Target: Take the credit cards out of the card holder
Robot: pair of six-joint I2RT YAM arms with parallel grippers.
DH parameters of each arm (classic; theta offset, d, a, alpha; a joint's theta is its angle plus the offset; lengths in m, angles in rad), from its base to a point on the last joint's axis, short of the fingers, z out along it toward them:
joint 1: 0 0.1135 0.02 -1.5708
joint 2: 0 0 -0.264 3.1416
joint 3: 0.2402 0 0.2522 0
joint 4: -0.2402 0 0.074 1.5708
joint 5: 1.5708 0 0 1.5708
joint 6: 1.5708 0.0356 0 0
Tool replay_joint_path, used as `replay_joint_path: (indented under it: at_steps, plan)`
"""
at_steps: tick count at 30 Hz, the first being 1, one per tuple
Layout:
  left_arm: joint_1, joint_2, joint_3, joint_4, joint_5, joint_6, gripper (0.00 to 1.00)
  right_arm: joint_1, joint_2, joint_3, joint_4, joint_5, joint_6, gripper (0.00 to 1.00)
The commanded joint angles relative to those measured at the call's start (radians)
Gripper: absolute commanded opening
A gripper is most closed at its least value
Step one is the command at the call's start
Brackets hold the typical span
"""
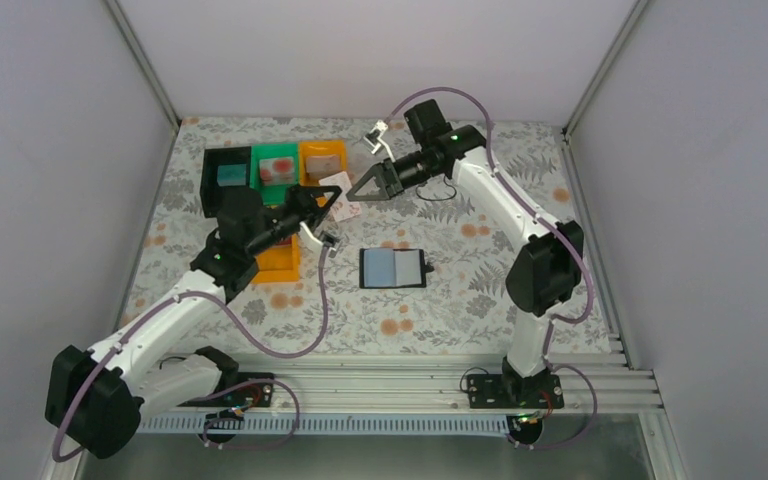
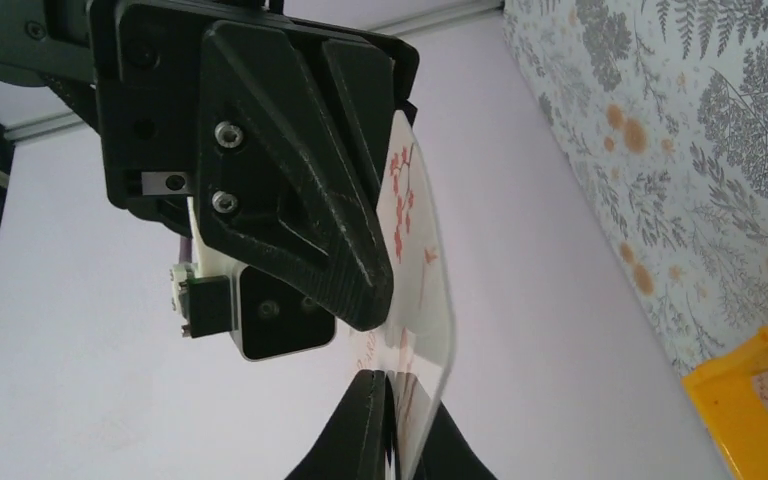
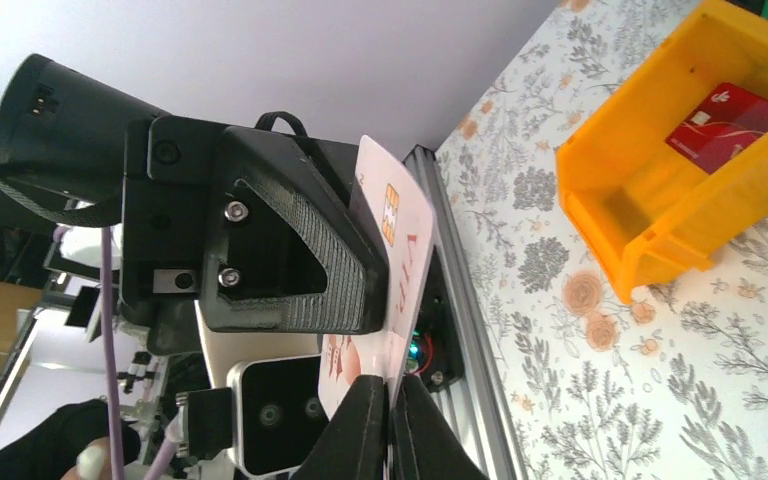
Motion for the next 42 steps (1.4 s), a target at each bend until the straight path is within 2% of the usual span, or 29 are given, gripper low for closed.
replay_joint_path:
  at_steps: [1, 5, 7, 8, 9, 10, 12, 16, 21, 25, 30, 32, 36, 42]
  plan:
    - [-0.007, -0.026, 0.018, -0.049, 0.059, 0.02, 0.03, 0.008, 0.025, 0.035, 0.008, 0.015, 0.021, 0.04]
    - [-0.008, 0.013, 0.077, -0.215, -0.017, -0.084, 0.02, -0.045, 0.027, 0.024, 0.041, 0.061, 0.082, 0.22]
    - [-0.006, 0.102, 0.178, -0.348, -0.092, -0.251, 0.02, -0.096, 0.008, -0.003, 0.085, 0.114, 0.138, 0.46]
    - [0.001, 0.161, 0.248, -0.422, -0.135, -0.325, 0.02, -0.126, -0.008, -0.025, 0.112, 0.161, 0.173, 0.65]
    - [0.012, 0.236, 0.314, -0.503, -0.171, -0.382, 0.02, -0.161, -0.036, -0.049, 0.143, 0.21, 0.207, 0.93]
    - [0.03, 0.301, 0.384, -0.575, -0.195, -0.43, 0.02, -0.193, -0.055, -0.068, 0.16, 0.26, 0.232, 0.99]
    - [0.084, 0.422, 0.492, -0.668, -0.213, -0.49, 0.02, -0.252, -0.09, -0.105, 0.176, 0.347, 0.264, 0.99]
    - [0.169, 0.598, 0.638, -0.727, -0.273, -0.54, 0.02, -0.308, -0.127, -0.142, 0.15, 0.487, 0.257, 0.99]
    - [0.216, 0.729, 0.718, -0.669, -0.34, -0.548, 0.02, -0.332, -0.144, -0.186, 0.133, 0.509, 0.22, 0.99]
    - [0.215, 0.95, 0.98, -0.741, -0.355, -0.695, 0.02, -0.346, -0.127, -0.175, 0.12, 0.501, 0.207, 0.99]
    - [0.211, 1.167, 1.264, -0.823, -0.389, -0.786, 0.02, -0.363, -0.124, -0.157, 0.093, 0.51, 0.19, 0.99]
    - [0.206, 1.22, 1.33, -0.866, -0.404, -0.794, 0.02, -0.373, -0.135, -0.168, 0.093, 0.515, 0.191, 0.99]
    - [0.197, 1.215, 1.319, -0.893, -0.439, -0.796, 0.02, -0.391, -0.148, -0.176, 0.084, 0.516, 0.187, 0.99]
    - [0.184, 1.114, 1.136, -0.836, -0.516, -0.779, 0.02, -0.404, -0.147, -0.185, 0.099, 0.505, 0.193, 0.99]
